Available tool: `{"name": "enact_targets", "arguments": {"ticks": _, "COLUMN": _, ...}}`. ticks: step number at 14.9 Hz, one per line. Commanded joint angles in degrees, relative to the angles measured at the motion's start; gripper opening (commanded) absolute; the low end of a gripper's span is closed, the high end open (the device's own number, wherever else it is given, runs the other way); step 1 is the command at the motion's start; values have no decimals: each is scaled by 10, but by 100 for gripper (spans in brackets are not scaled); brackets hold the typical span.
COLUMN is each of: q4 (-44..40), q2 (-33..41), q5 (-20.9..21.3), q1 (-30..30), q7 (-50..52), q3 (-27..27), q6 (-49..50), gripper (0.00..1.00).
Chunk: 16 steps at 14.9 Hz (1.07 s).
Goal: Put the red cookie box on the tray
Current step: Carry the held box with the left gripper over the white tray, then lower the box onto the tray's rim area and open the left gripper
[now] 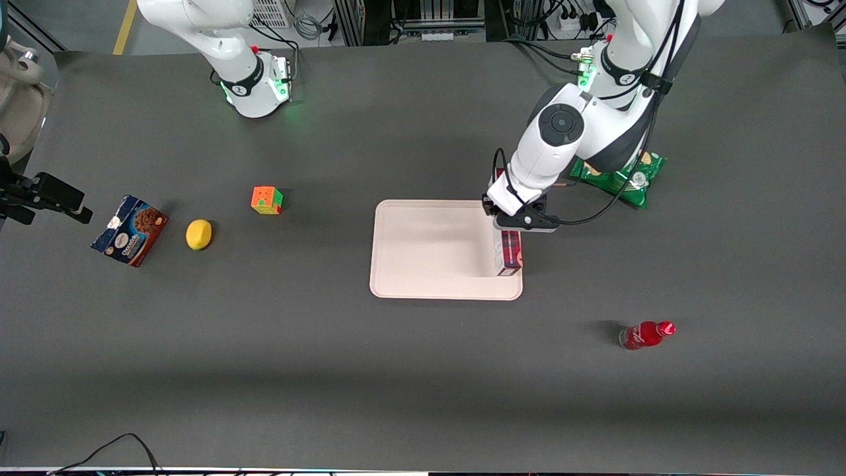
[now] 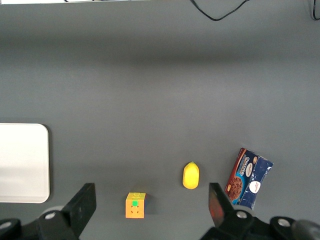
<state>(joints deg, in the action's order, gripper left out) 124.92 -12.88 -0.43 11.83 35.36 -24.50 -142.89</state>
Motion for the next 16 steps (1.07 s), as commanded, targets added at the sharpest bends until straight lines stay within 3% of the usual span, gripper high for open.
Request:
{"name": "enact_targets", "arguments": {"ticks": 1, "q4": 10, "q2": -36, "q5": 21, "q1": 6, "q7": 18, "q3": 8, "q6": -64, "gripper": 8}}
{"name": "enact_targets", "arguments": {"ticks": 7, "q4": 14, "q2": -67, "q5": 59, "q1": 10, "q7": 18, "q3": 28, "q6": -92, "gripper": 8}}
{"name": "enact_targets", "arguments": {"ticks": 16, "q4": 9, "q2": -89, "q5": 61, "q1": 13, "q7": 25, "q3": 44, "q6": -118, "gripper": 10}}
